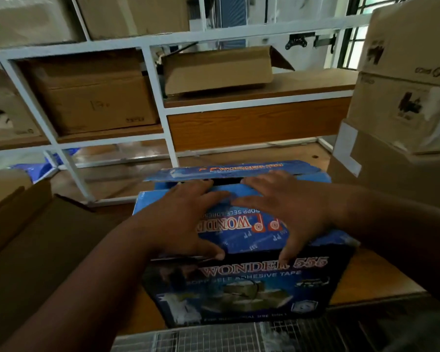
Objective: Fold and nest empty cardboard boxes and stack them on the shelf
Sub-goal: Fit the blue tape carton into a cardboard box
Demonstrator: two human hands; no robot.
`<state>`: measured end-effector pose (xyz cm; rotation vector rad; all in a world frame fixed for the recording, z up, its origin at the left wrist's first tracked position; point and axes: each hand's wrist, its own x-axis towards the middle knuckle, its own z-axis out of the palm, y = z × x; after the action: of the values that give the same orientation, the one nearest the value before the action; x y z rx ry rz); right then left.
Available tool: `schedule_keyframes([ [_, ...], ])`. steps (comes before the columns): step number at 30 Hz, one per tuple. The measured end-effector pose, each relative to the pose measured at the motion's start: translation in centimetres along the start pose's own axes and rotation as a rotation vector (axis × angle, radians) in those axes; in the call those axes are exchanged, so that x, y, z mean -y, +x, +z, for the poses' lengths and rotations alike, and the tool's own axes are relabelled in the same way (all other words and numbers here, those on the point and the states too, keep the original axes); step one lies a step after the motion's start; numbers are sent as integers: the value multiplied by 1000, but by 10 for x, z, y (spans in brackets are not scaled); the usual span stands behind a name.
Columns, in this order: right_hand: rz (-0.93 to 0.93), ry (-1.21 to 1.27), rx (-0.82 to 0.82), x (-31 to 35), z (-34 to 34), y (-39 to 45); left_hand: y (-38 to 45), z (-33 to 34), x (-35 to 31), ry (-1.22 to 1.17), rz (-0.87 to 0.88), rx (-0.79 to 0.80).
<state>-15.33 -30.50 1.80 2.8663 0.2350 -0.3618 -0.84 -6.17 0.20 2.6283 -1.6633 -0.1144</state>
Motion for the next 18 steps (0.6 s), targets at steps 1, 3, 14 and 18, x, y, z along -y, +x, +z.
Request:
schedule_keyframes([
  [1, 17, -40, -50, 0, -1, -1, 4, -3, -1, 28, -23, -25],
  [3, 52, -110, -180, 1, -2, -2, 9, -8, -3, 125, -50, -137],
  [14, 41, -95, -704, 52, -29, -49, -56, -30, -59, 264, 10, -543],
  [18, -67, 51, -384, 73, -17, -70, -97, -12, -81, 101, 102, -301],
])
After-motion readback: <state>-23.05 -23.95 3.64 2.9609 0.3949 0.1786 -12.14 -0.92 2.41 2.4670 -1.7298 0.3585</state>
